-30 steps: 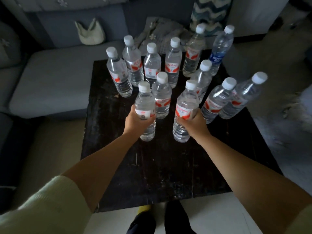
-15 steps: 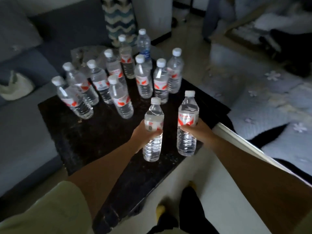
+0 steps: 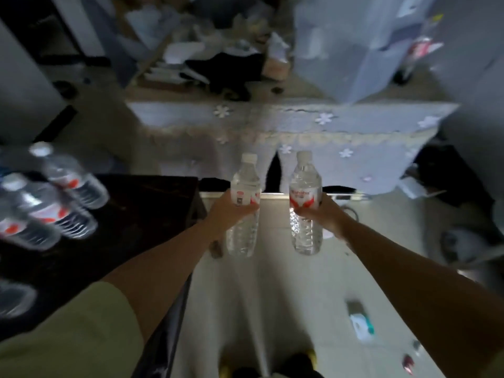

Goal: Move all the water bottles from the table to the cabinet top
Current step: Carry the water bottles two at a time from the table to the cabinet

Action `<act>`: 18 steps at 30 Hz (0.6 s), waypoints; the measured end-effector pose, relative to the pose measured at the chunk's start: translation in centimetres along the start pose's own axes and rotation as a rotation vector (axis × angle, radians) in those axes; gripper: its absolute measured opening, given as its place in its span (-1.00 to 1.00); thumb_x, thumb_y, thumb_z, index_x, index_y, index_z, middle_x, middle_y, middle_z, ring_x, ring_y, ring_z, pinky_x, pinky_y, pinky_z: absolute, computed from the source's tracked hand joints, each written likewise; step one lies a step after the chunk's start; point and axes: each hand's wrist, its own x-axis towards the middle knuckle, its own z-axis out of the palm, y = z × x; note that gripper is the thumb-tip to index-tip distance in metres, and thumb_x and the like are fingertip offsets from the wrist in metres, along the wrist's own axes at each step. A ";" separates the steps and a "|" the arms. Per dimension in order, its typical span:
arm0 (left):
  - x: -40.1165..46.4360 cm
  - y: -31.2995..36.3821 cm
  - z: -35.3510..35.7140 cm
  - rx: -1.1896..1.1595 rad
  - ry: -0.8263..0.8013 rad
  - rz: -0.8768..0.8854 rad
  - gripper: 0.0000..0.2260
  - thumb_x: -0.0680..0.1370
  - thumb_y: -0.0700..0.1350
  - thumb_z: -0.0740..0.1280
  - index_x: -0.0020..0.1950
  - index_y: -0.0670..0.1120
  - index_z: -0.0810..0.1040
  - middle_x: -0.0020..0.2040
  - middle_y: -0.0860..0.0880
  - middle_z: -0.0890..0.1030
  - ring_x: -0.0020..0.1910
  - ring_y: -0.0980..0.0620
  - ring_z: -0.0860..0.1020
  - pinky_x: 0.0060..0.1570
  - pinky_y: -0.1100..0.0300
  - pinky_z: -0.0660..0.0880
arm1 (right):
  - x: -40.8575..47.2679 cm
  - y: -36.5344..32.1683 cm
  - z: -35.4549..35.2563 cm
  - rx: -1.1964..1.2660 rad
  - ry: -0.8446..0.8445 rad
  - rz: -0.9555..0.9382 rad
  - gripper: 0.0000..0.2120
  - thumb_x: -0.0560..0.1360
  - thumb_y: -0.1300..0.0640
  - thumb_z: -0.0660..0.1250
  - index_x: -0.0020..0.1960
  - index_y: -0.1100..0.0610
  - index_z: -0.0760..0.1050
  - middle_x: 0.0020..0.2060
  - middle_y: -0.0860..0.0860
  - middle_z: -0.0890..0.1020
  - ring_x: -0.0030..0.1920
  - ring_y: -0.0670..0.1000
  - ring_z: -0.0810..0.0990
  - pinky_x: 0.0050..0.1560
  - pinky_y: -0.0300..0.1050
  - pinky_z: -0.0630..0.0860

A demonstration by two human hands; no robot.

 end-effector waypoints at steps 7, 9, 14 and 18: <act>4.8 6.5 13.2 0.143 -0.221 0.057 -0.59 0.19 0.16 0.47 -0.05 -0.01 0.60 -0.08 -0.13 0.70 -0.10 -0.04 0.65 0.03 0.01 0.57 | -3.8 4.6 -13.5 0.018 0.180 0.047 -0.69 0.38 0.22 0.49 0.04 -0.05 0.54 -0.14 -0.08 0.71 -0.12 -0.13 0.68 -0.05 -0.18 0.54; 5.4 8.1 17.1 0.166 -0.315 0.063 -0.68 0.24 0.07 0.47 -0.06 0.00 0.61 -0.08 -0.12 0.70 -0.09 -0.04 0.65 0.08 -0.03 0.56 | -5.6 6.0 -16.9 0.022 0.256 0.070 -0.72 0.38 0.20 0.49 0.01 -0.07 0.53 -0.12 -0.06 0.70 -0.08 -0.09 0.67 -0.01 -0.18 0.55; 6.9 10.7 24.8 0.242 -0.490 0.134 -0.68 0.33 -0.08 0.51 0.07 -0.04 0.60 -0.05 -0.08 0.70 -0.08 0.04 0.66 -0.01 0.13 0.57 | -10.1 9.4 -22.2 0.081 0.499 0.120 -0.80 0.36 0.20 0.52 -0.08 0.01 0.58 -0.22 -0.06 0.70 -0.11 -0.03 0.67 -0.04 -0.14 0.57; 8.1 13.2 32.5 0.364 -0.706 0.197 -0.69 0.40 -0.12 0.50 0.12 -0.06 0.57 0.01 -0.10 0.68 -0.03 0.02 0.65 0.03 0.14 0.57 | -15.1 12.2 -24.6 0.215 0.713 0.167 -0.72 0.39 0.28 0.49 0.07 0.10 0.56 -0.10 0.03 0.68 -0.11 -0.10 0.67 -0.10 -0.28 0.56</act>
